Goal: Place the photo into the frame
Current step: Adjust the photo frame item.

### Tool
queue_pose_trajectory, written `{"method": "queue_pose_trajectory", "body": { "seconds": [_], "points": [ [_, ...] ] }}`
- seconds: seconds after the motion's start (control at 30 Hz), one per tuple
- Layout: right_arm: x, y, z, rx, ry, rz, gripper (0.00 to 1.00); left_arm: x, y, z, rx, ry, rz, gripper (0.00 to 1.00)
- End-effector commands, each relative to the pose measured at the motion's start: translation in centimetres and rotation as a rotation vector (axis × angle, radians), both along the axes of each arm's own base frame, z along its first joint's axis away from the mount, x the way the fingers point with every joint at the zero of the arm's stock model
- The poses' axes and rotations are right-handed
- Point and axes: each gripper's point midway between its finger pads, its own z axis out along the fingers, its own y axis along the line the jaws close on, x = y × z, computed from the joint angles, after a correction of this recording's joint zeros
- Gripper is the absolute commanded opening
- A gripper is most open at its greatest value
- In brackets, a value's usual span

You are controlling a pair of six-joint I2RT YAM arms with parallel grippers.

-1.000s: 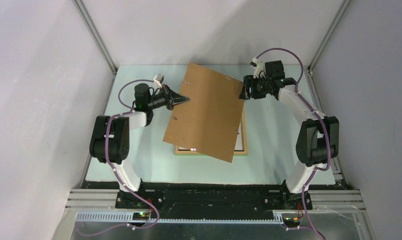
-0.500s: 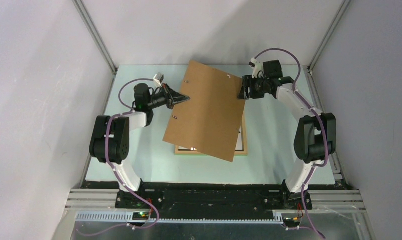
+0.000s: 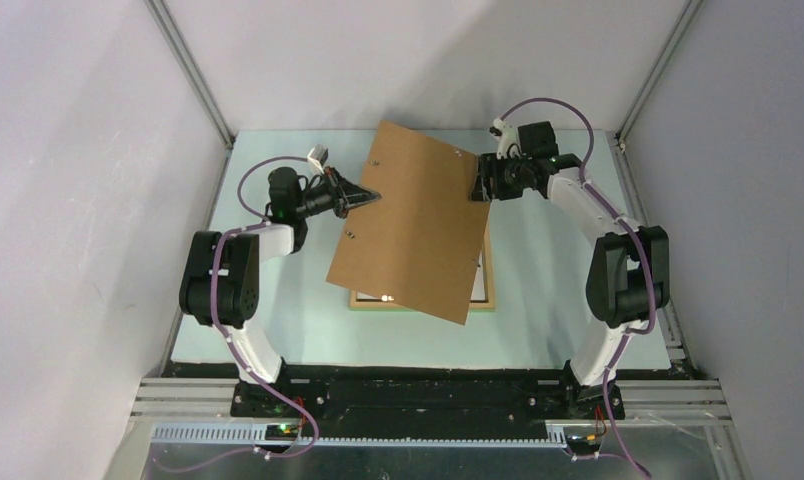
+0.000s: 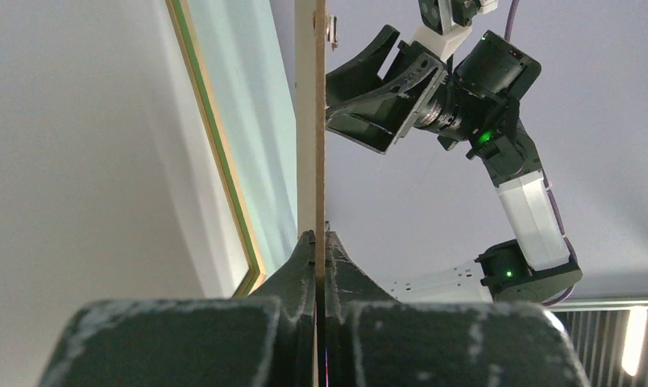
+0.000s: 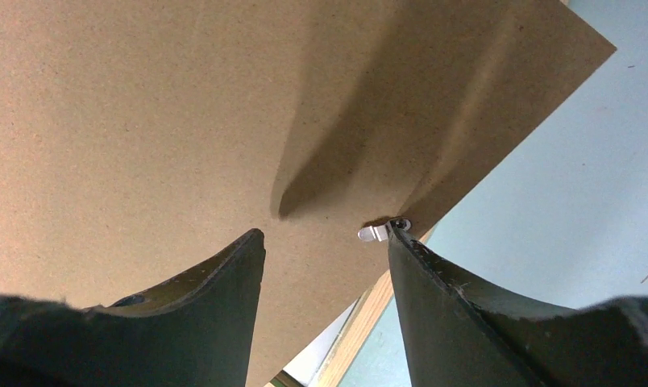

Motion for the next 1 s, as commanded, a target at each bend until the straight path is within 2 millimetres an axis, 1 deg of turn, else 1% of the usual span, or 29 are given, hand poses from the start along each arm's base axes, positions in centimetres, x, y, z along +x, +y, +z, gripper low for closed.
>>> {"method": "queue_pose_trajectory", "body": {
  "seconds": [0.0, 0.17, 0.3, 0.43, 0.5, 0.53, 0.6, 0.7, 0.8, 0.97],
  "points": [
    [0.1, 0.7, 1.1, -0.007, -0.032, 0.024, 0.62, -0.7, -0.4, 3.0, -0.033, -0.086, -0.032, 0.00],
    [0.0, 0.7, 0.8, -0.017, -0.024, 0.026, 0.62, -0.8, -0.5, 3.0, -0.033, -0.087, -0.034, 0.00],
    [-0.4, 0.5, 1.4, -0.018, -0.027, 0.023, 0.62, -0.7, -0.4, 2.9, -0.034, -0.084, -0.033, 0.00],
    [-1.4, 0.4, 2.3, -0.012, -0.031, 0.030, 0.62, -0.4, -0.4, 3.0, -0.037, -0.083, -0.030, 0.00],
    [-2.1, 0.2, 2.4, -0.020, -0.036, 0.046, 0.62, -0.2, -0.3, 3.1, -0.041, -0.082, -0.026, 0.00],
    [-2.5, 0.2, 2.8, -0.023, -0.049, 0.055, 0.62, 0.0, -0.3, 3.1, -0.045, -0.081, -0.024, 0.00],
    [-3.3, 0.0, 3.0, -0.026, -0.056, 0.064, 0.62, 0.3, -0.2, 3.4, -0.051, -0.086, -0.017, 0.00],
    [-4.8, -0.2, 3.3, -0.027, -0.064, 0.084, 0.63, 1.0, 0.2, 3.7, -0.061, -0.088, 0.000, 0.00],
    [-6.2, 0.1, 3.2, -0.027, -0.065, 0.118, 0.63, 1.5, 0.4, 4.2, -0.076, -0.094, 0.008, 0.00],
    [-8.7, 1.1, 2.5, -0.043, -0.070, 0.192, 0.64, 1.9, 0.6, 4.7, -0.094, -0.099, 0.022, 0.00]
  ]
}}
